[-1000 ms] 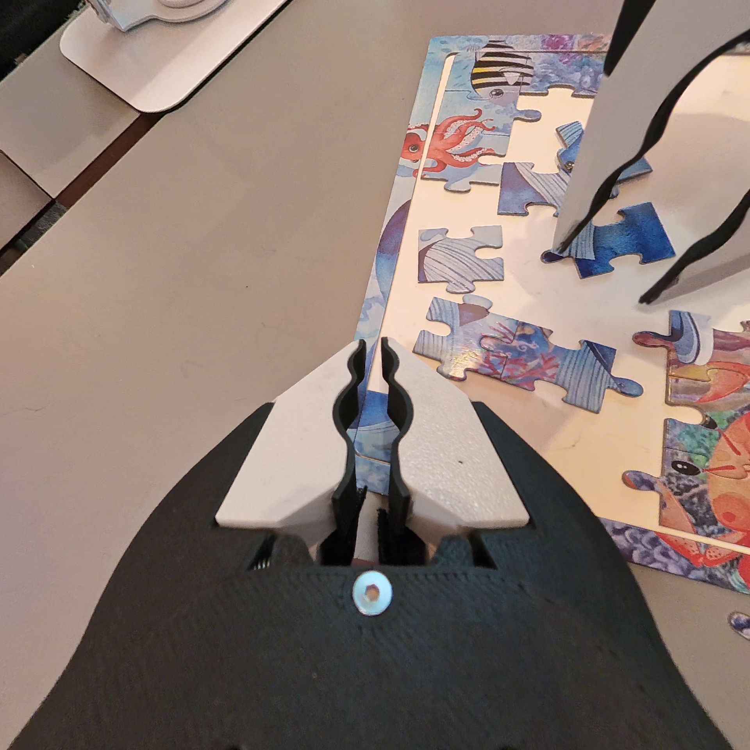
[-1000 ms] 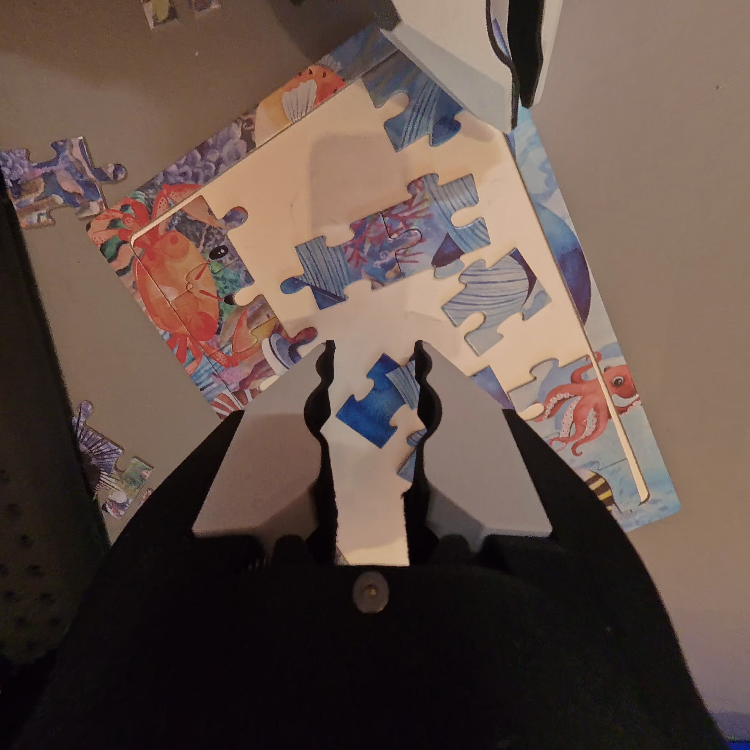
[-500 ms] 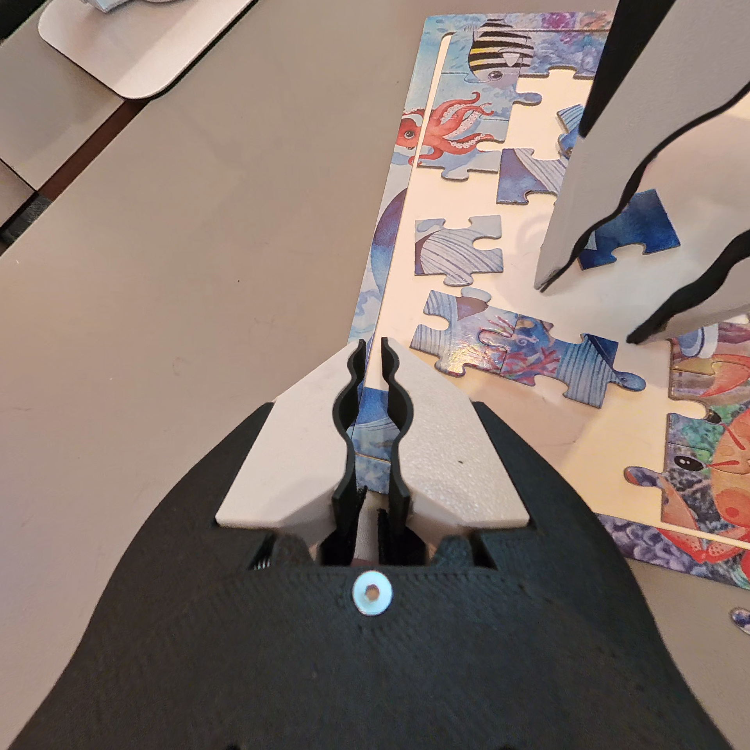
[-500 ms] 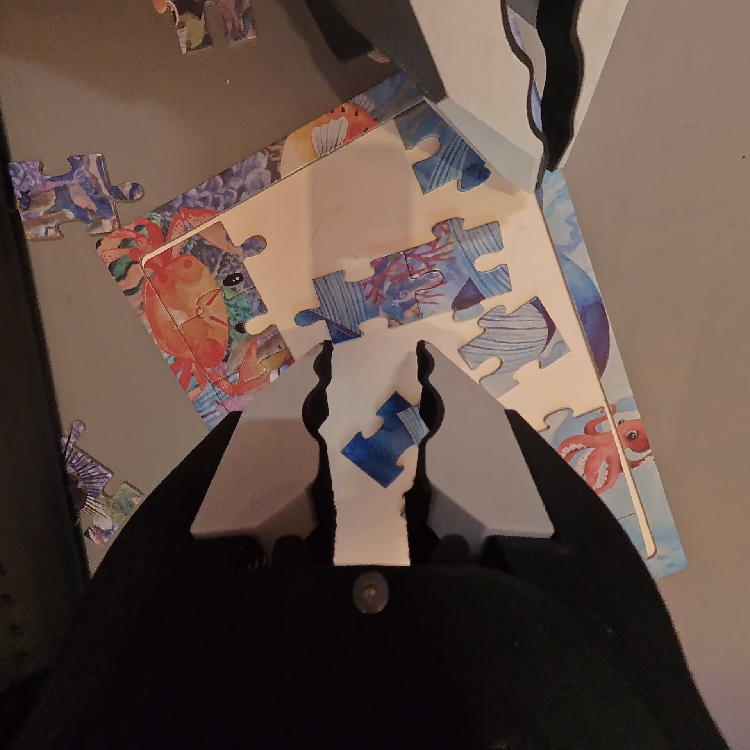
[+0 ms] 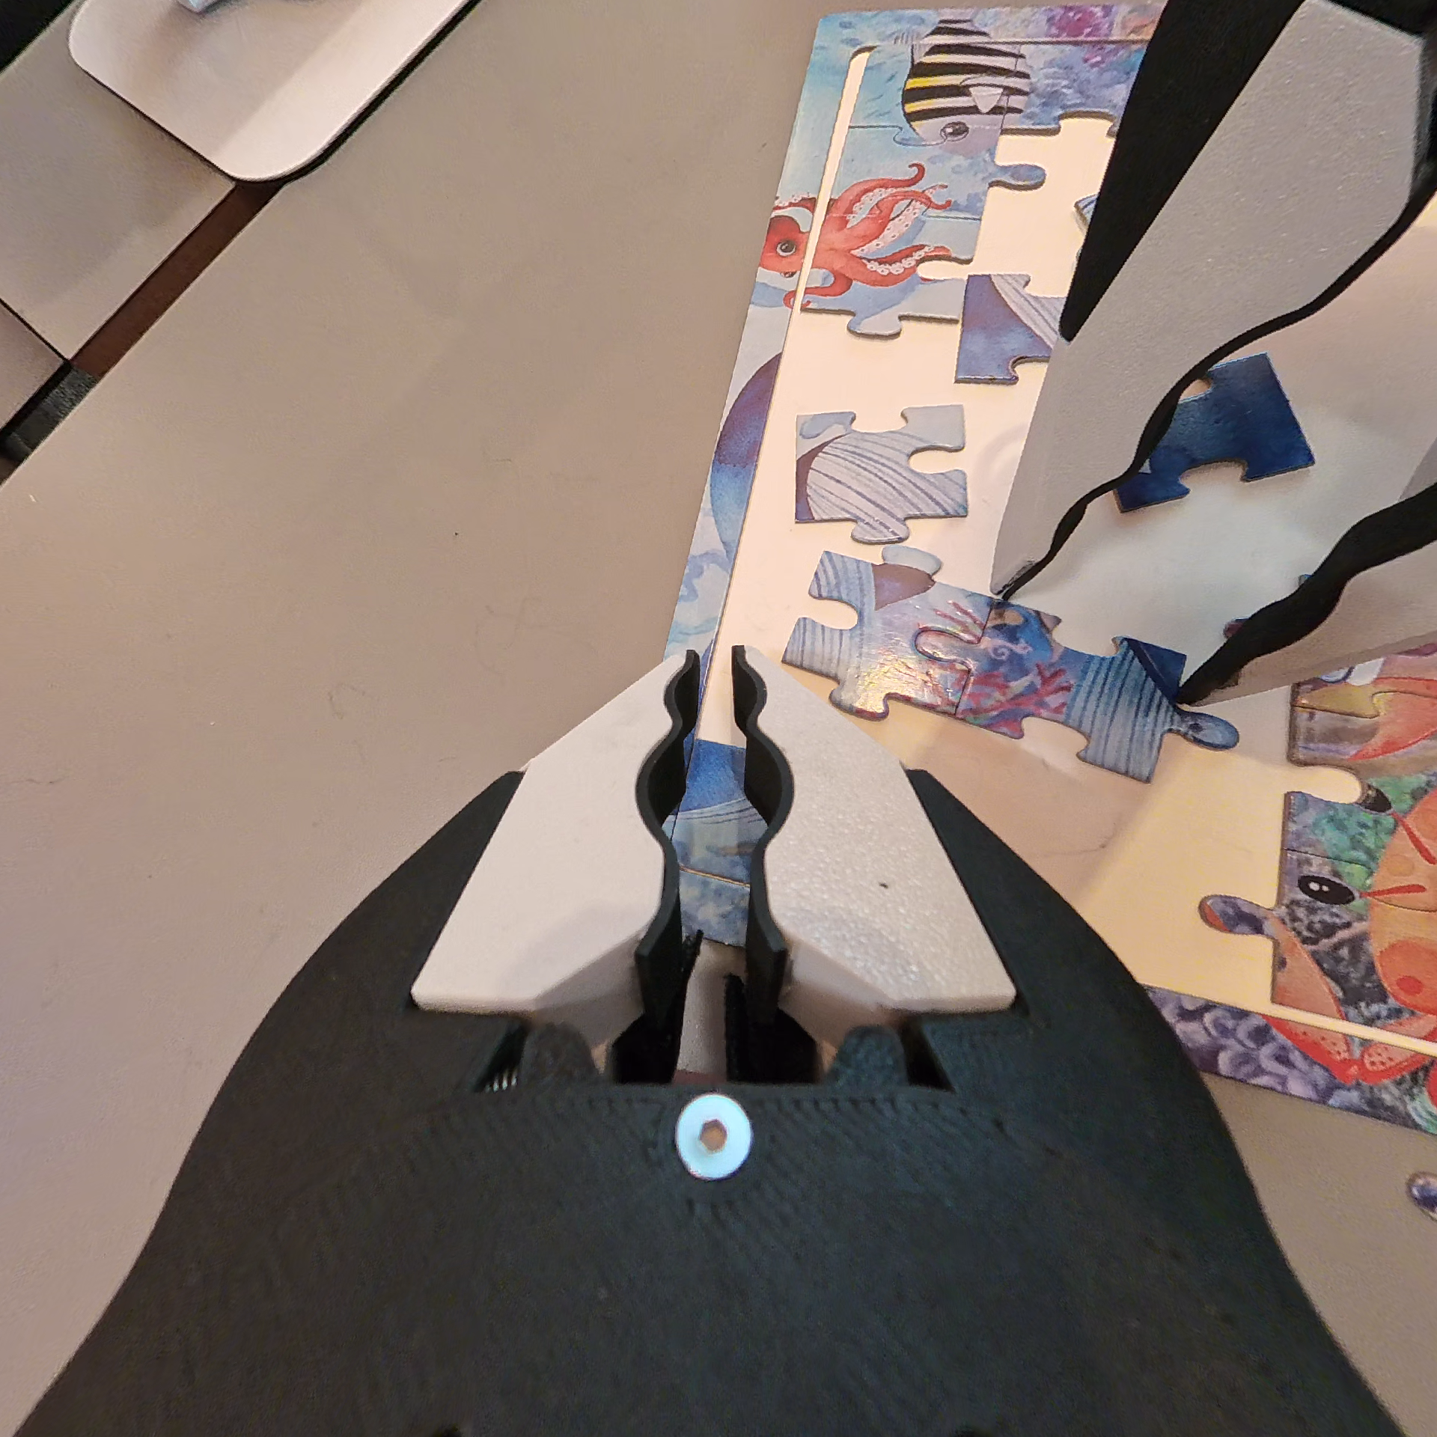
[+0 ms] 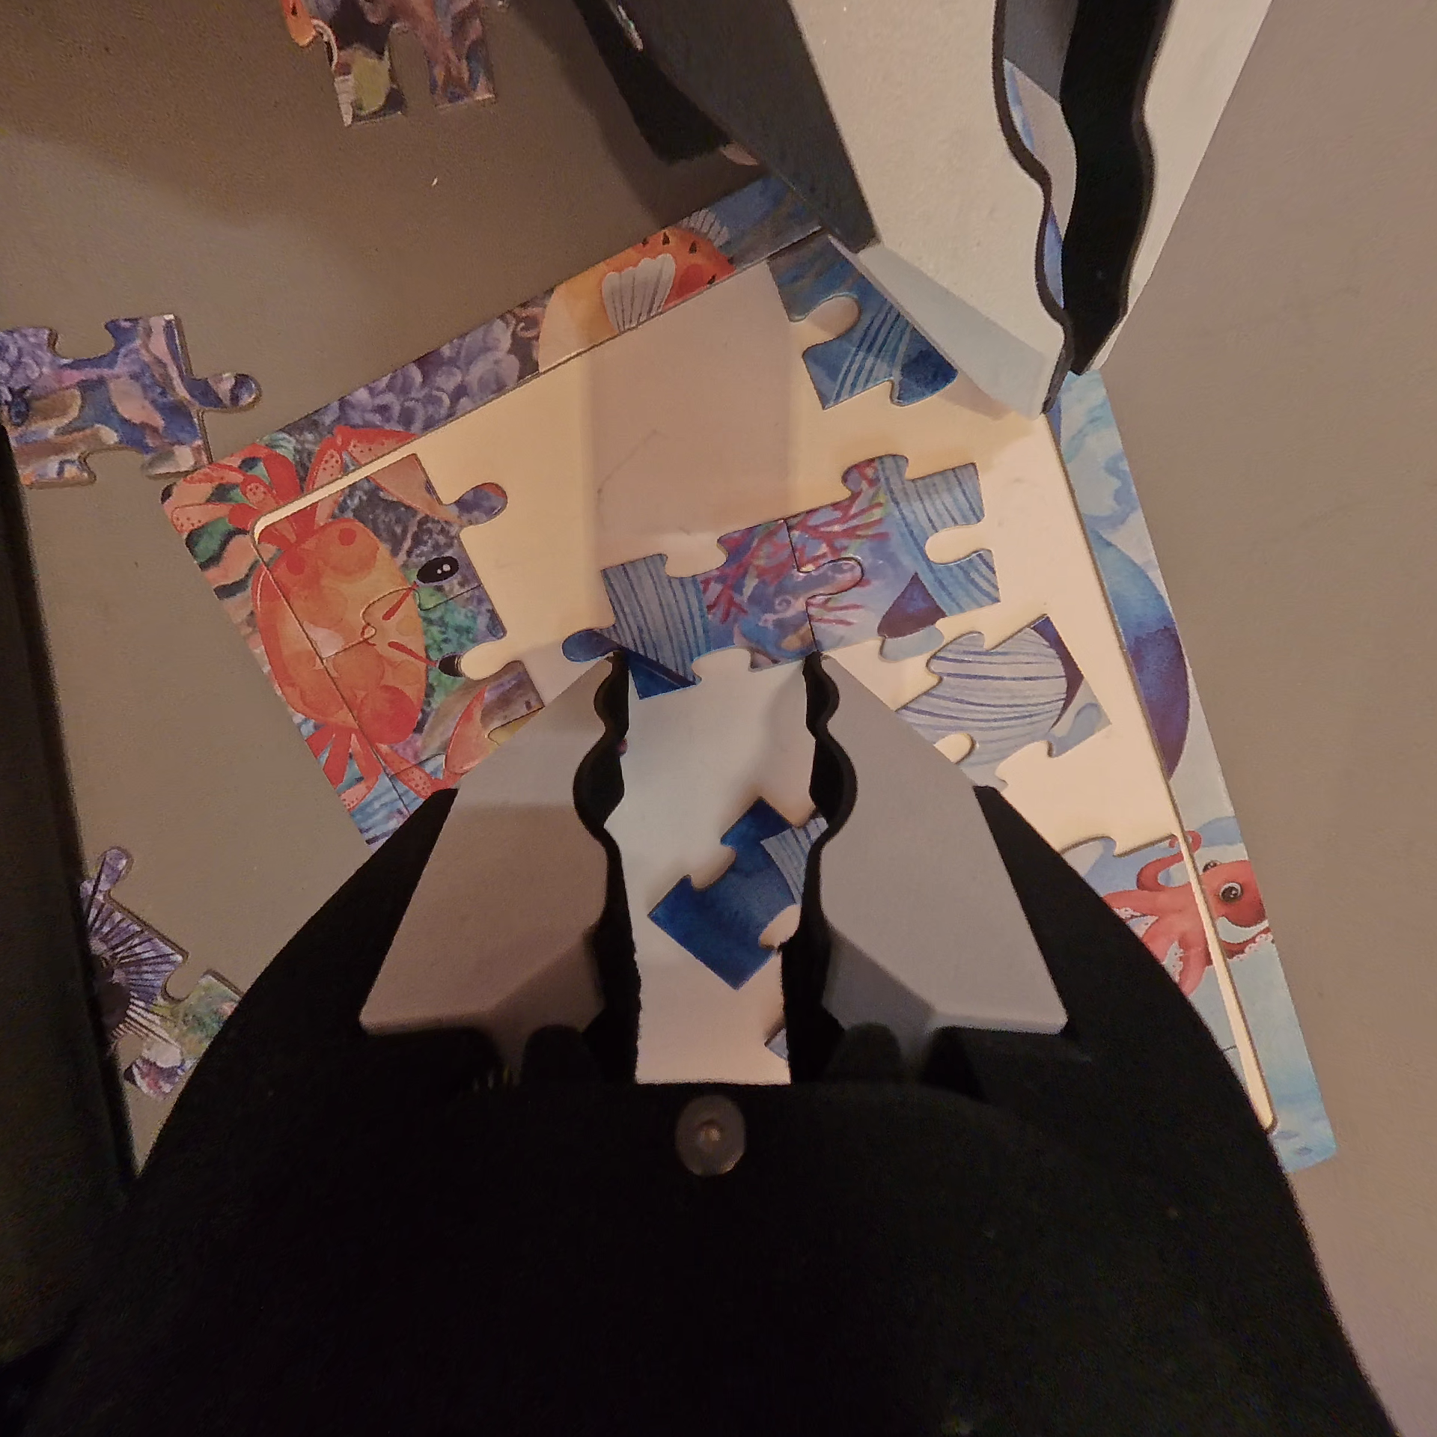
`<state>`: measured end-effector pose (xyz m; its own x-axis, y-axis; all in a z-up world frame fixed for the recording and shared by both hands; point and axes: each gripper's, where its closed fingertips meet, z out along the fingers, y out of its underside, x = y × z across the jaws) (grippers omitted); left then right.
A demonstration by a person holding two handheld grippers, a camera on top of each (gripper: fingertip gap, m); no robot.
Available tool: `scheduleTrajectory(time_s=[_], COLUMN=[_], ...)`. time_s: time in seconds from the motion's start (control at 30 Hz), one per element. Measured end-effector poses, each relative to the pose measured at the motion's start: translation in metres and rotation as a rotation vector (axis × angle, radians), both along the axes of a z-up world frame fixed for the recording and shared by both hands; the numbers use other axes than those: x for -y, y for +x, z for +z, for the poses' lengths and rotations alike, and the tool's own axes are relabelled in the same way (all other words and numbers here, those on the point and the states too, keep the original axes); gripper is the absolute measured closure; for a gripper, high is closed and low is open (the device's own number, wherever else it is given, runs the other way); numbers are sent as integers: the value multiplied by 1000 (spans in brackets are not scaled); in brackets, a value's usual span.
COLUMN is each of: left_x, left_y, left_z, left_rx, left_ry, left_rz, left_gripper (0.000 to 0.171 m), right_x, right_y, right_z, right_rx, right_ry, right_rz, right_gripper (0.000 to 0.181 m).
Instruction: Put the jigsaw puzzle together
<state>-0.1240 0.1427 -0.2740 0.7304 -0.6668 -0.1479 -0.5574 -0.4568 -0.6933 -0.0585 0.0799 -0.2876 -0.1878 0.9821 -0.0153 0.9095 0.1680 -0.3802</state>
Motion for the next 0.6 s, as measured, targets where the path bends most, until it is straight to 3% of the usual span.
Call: scheduleTrajectory(time_s=[0.6], left_x=[1], left_y=[1], left_z=[-6], left_rx=[-24], left_ry=[-11], left_rz=[-9], left_gripper=[165], right_x=[-5], right_y=[-5], right_z=[1], right_rx=[-32], right_ry=[17], right_rz=[-15], right_gripper=[142])
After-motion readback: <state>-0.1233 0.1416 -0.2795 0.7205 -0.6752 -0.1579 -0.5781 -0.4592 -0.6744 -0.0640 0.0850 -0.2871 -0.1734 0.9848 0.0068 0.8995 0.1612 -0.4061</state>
